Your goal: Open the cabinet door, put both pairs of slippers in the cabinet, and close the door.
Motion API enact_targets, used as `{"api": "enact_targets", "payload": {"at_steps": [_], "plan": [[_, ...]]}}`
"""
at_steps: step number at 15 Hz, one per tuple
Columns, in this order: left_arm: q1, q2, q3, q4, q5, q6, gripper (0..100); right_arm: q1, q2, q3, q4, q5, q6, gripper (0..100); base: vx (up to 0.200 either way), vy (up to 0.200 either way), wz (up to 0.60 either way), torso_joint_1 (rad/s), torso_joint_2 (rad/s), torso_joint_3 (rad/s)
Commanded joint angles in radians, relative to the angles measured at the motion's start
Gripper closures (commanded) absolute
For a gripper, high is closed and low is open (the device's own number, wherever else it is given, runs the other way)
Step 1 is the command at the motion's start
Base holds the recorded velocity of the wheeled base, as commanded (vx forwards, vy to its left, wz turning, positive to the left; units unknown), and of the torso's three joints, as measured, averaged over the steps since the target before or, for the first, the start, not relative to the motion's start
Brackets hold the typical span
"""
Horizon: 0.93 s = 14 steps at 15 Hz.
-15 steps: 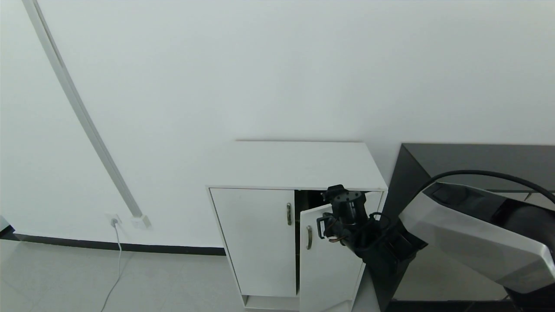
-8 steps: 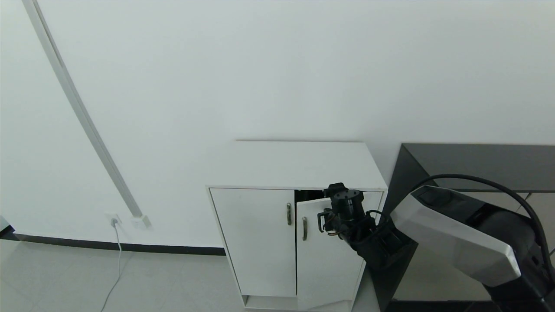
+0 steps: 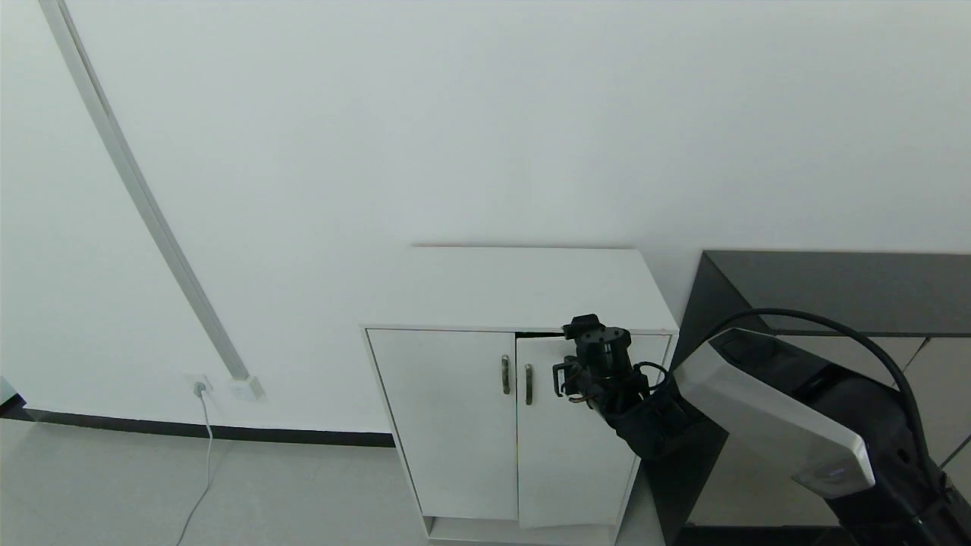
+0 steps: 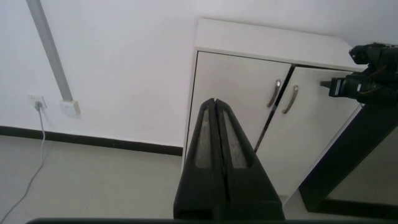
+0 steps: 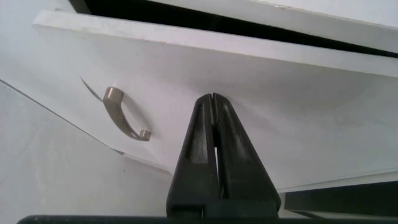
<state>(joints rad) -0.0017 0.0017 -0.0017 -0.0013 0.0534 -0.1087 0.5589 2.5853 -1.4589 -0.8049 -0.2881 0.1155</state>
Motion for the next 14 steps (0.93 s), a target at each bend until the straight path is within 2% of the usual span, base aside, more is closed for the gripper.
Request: {"api": "enact_targets", "payload": {"at_steps": [1, 14], "plan": [[0.000, 0.001, 0.000, 0.000, -0.001, 0.000, 100, -0.004, 0.015, -0.026, 0.009, 0.000, 0.000, 100, 0.000, 0.000, 0.00, 0.000, 0.00, 0.000], [0.000, 0.001, 0.000, 0.000, -0.001, 0.000, 100, -0.013, 0.039, -0.080, 0.029, 0.000, -0.014, 100, 0.000, 0.000, 0.00, 0.000, 0.00, 0.000]]}}
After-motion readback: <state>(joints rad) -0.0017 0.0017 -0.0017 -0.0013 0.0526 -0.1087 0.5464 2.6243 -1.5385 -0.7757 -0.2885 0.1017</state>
